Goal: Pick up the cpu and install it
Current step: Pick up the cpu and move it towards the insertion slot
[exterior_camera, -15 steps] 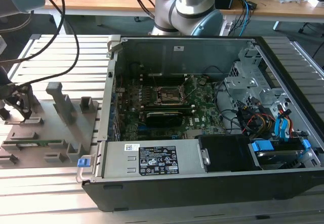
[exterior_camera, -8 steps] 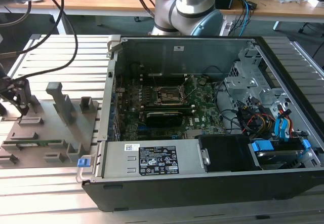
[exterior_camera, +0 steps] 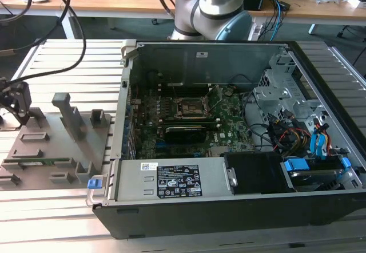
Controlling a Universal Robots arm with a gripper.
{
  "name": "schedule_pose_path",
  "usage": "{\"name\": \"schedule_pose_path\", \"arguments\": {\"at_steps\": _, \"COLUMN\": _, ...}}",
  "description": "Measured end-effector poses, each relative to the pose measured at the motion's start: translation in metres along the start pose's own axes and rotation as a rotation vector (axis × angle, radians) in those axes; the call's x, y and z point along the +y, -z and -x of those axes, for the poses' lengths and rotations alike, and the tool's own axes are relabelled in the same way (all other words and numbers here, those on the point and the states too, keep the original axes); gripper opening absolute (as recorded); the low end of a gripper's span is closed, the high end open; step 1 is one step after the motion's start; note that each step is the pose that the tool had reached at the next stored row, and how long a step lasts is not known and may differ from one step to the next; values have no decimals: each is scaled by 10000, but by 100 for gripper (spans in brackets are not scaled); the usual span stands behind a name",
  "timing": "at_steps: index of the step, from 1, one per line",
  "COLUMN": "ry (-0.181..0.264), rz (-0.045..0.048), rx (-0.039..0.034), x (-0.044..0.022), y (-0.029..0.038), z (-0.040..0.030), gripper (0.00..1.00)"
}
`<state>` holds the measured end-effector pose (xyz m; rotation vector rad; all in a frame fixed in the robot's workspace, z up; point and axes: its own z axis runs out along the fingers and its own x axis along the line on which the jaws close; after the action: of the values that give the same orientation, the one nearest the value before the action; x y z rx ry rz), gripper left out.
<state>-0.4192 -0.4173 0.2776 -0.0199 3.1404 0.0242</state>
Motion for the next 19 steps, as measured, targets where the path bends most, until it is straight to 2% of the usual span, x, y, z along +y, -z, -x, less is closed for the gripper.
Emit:
{"name": "schedule_pose_path", "arguments": {"at_steps": 4, "ry": 0, "rz": -1, "rx": 0, "x": 5, "y": 144, "z": 0, "gripper": 55}}
{"name": "schedule_pose_path", "arguments": {"at_steps": 6, "ry": 0, "rz": -1, "rx": 0, "x": 6, "y": 181, "z": 0, "gripper": 55}}
{"name": "schedule_pose_path", "arguments": {"at_steps": 8, "ry": 0, "rz": -1, "rx": -1, "x": 8, "y": 262, "z": 0, "gripper": 55}}
{"name": "schedule_pose_path", "arguments": {"at_steps": 13, "ry": 0, "rz": -1, "rx": 0, "x": 11, "y": 388, "z": 0, "gripper": 55}}
{"name": "schedule_pose_path", "arguments": {"at_steps": 15, "ry": 0, "rz": -2, "rx": 0, "x": 14, "y": 477, "z": 1, "gripper": 55}}
{"name": "schedule_pose_path", "arguments": {"at_steps": 18, "ry": 0, "rz": -3, "rx": 1, "x": 16, "y": 557, "z": 1, "gripper": 55}}
{"name": "schedule_pose_path", "arguments": {"at_steps": 19, "ry": 0, "rz": -4, "rx": -1, "x": 18, "y": 603, "z": 1, "gripper": 55}}
